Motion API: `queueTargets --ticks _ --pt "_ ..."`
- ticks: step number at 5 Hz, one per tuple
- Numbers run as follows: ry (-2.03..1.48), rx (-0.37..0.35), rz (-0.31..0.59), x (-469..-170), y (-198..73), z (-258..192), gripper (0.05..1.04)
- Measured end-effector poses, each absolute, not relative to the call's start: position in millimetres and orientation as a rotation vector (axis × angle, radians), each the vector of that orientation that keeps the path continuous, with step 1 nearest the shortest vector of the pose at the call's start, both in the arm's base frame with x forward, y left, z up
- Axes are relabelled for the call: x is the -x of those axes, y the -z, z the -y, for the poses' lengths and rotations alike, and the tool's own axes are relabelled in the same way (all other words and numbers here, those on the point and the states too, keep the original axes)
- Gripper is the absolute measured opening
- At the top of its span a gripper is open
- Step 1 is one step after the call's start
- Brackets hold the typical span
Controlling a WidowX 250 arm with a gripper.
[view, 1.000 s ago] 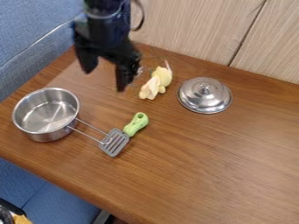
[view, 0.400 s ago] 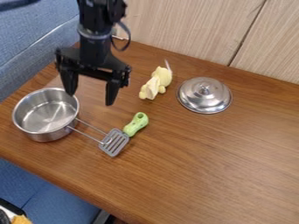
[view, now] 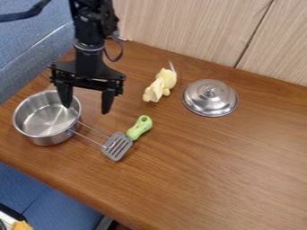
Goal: Move the silver pot to the upper left corner of the table
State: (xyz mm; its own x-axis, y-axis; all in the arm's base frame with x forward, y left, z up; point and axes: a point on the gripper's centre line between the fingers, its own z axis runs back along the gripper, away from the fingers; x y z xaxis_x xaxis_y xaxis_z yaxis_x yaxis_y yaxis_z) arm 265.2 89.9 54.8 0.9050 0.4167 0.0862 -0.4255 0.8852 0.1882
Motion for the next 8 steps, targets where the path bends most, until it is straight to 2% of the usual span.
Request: queueTargets --ticks 1,2,3,4,5,6,8 --pt "-0.449 -0.187 0.024 -262 -41 -94 1.001" --pt "-0.461 -0.199 0.029 -262 -37 -97 0.964" --pt "-0.462 -0.195 -0.001 -258 -23 -99 0.684" --pt "-0.472 -0.196 0.008 -259 -22 -99 0.372" --pt "-0.478 -0.194 0.014 -260 -23 -99 0.157" --pt "-0.465 -0.192 0.005 -259 -23 -99 0.083" --pt "-0.426 -0.194 0.023 -266 -41 -111 0.082"
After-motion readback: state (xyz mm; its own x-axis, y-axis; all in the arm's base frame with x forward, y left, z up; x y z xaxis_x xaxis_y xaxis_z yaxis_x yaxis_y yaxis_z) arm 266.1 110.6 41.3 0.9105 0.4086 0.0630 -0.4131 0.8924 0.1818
